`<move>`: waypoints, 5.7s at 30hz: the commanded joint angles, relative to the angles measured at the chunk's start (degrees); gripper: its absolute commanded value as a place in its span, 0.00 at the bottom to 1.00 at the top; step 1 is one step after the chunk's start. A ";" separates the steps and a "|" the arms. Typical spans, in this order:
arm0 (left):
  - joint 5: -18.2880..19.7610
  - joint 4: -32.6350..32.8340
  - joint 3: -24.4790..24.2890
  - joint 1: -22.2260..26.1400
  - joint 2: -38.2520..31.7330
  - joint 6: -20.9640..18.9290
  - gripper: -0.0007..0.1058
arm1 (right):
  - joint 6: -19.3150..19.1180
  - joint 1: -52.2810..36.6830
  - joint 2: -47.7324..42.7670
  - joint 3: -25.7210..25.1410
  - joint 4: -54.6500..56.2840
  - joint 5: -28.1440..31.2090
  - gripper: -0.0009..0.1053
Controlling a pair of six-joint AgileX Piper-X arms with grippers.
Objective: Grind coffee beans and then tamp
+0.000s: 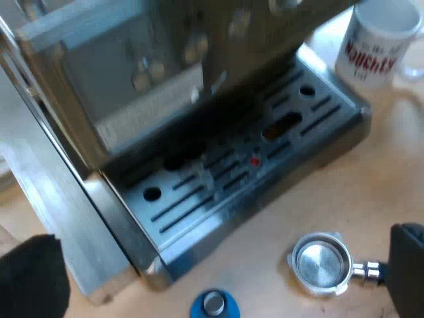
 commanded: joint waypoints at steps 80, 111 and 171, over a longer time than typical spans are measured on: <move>-6.81 14.23 -4.63 14.04 -42.84 -3.04 0.95 | -19.59 -71.90 -56.63 -4.43 32.96 -27.51 0.64; -9.73 -9.80 23.87 14.04 -47.72 -3.42 0.95 | -19.96 -71.90 -56.43 17.31 17.54 -32.98 0.64; -9.46 -9.87 34.67 14.04 -47.64 -3.09 0.95 | -22.55 -71.90 -56.35 31.52 14.77 -26.07 0.64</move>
